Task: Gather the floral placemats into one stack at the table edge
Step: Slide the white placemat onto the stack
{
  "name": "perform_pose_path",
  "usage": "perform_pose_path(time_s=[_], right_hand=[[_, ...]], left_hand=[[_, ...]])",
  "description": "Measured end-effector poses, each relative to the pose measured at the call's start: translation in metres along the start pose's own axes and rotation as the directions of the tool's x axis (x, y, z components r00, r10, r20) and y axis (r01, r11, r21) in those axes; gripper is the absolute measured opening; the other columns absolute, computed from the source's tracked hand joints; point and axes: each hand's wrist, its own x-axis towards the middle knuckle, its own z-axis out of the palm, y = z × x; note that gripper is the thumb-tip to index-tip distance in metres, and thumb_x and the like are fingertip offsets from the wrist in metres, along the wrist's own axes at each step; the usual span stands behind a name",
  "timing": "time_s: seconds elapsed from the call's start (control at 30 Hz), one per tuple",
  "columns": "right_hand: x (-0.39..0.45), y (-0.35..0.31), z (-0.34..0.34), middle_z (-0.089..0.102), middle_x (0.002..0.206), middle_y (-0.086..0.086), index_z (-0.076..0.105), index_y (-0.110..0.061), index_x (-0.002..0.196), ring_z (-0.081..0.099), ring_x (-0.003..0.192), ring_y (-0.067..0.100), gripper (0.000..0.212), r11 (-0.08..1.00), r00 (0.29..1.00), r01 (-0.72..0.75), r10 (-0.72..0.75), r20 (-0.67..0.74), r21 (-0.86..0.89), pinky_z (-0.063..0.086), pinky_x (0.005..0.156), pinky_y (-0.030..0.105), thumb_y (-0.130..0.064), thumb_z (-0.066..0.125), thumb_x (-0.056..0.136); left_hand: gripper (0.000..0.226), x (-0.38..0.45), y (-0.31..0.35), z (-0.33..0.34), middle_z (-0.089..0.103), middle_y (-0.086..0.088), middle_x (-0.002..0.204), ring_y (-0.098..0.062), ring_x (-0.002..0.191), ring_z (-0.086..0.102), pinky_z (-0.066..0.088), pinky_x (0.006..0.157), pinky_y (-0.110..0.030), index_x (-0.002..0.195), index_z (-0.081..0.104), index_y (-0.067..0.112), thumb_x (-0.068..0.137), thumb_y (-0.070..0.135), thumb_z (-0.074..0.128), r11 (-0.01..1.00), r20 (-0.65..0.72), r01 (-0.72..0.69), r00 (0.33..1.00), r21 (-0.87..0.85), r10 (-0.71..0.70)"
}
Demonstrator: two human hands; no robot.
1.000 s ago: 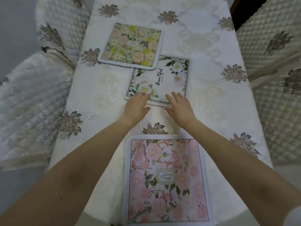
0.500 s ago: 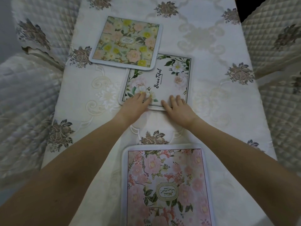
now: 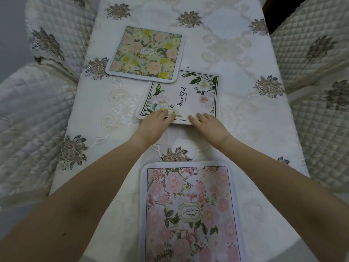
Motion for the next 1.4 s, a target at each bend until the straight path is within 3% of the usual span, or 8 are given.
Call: perform_pose_path(time_s=[0.2,0.43,0.57,0.7,0.83,1.0,1.17,1.4], right_hand=[[-0.031,-0.01,-0.007,0.042,0.138,0.021,0.022,-0.01,0.144,0.048,0.117,0.036,0.066,1.0,0.999,0.018,-0.018,-0.031,0.021,0.043,0.094,0.043,0.004,0.049,0.086],[-0.081,-0.031,-0.002,0.047,0.132,0.017,0.026,-0.013,0.141,0.05,0.113,0.034,0.076,0.997,0.998,0.037,-0.033,-0.06,0.066,0.046,0.088,0.041,0.006,0.061,0.075],[-0.111,-0.053,0.005,0.052,0.129,0.014,0.034,-0.013,0.137,0.05,0.114,0.032,0.063,0.985,0.995,0.003,0.015,-0.1,0.171,0.045,0.09,0.04,0.002,0.056,0.08],[-0.144,-0.076,0.013,0.05,0.133,0.013,0.033,-0.012,0.139,0.048,0.119,0.031,0.061,0.98,0.991,0.014,0.014,-0.136,0.199,0.042,0.097,0.042,-0.003,0.057,0.083],[-0.183,-0.092,0.021,0.047,0.136,0.015,0.033,-0.01,0.14,0.045,0.124,0.031,0.061,0.979,0.982,0.047,-0.009,-0.187,0.198,0.039,0.1,0.043,0.001,0.053,0.083],[-0.23,-0.111,0.036,0.046,0.138,0.017,0.034,-0.009,0.14,0.042,0.127,0.032,0.058,0.978,0.978,0.091,-0.052,-0.203,0.187,0.037,0.101,0.045,0.002,0.051,0.085],[-0.266,-0.123,0.053,0.038,0.146,0.016,0.03,-0.012,0.143,0.034,0.135,0.03,0.057,0.983,0.982,0.075,-0.043,-0.186,0.168,0.029,0.109,0.044,-0.001,0.047,0.09],[-0.313,-0.149,0.082,0.035,0.149,0.015,0.028,-0.012,0.144,0.031,0.137,0.031,0.058,0.979,0.986,0.115,-0.093,-0.135,0.171,0.026,0.111,0.044,-0.004,0.047,0.09]], left_hand=[[0.075,-0.027,0.018,-0.011,0.033,-0.021,0.149,-0.035,0.137,0.03,0.03,0.11,-0.042,0.144,0.025,0.012,0.079,-0.012,0.053,1.0,-0.001,0.007,1.0,-0.015,-0.007],[0.075,-0.071,0.05,-0.013,0.035,-0.017,0.148,-0.032,0.136,0.032,0.034,0.108,-0.04,0.144,0.024,0.013,0.079,-0.009,0.056,0.999,-0.001,0.014,1.0,-0.037,-0.014],[0.078,-0.102,0.073,-0.014,0.039,-0.015,0.145,-0.031,0.133,0.036,0.038,0.105,-0.039,0.142,0.027,0.013,0.075,-0.01,0.061,0.998,-0.018,0.023,1.0,-0.057,-0.024],[0.066,-0.138,0.098,-0.013,0.047,-0.02,0.139,-0.034,0.126,0.044,0.043,0.099,-0.044,0.138,0.037,0.008,0.078,-0.011,0.056,0.995,-0.062,0.024,0.998,-0.096,-0.03],[0.066,-0.176,0.125,-0.01,0.059,-0.025,0.124,-0.038,0.113,0.057,0.052,0.088,-0.044,0.127,0.05,0.001,0.066,-0.014,0.067,0.994,-0.14,-0.008,0.99,-0.105,-0.006],[0.068,-0.221,0.162,0.001,0.037,-0.018,0.148,-0.033,0.135,0.036,0.032,0.11,-0.04,0.143,0.029,0.008,0.081,-0.012,0.049,0.993,-0.091,0.016,0.995,-0.119,-0.027],[0.079,-0.256,0.193,0.012,0.022,-0.012,0.156,-0.026,0.142,0.022,0.021,0.116,-0.035,0.147,0.016,0.014,0.08,-0.014,0.046,0.995,-0.038,0.042,0.998,-0.09,-0.046],[0.078,-0.301,0.226,0.036,0.018,-0.01,0.157,-0.024,0.144,0.018,0.017,0.118,-0.032,0.148,0.013,0.015,0.083,-0.012,0.047,0.993,0.067,0.043,0.997,-0.112,-0.036]])
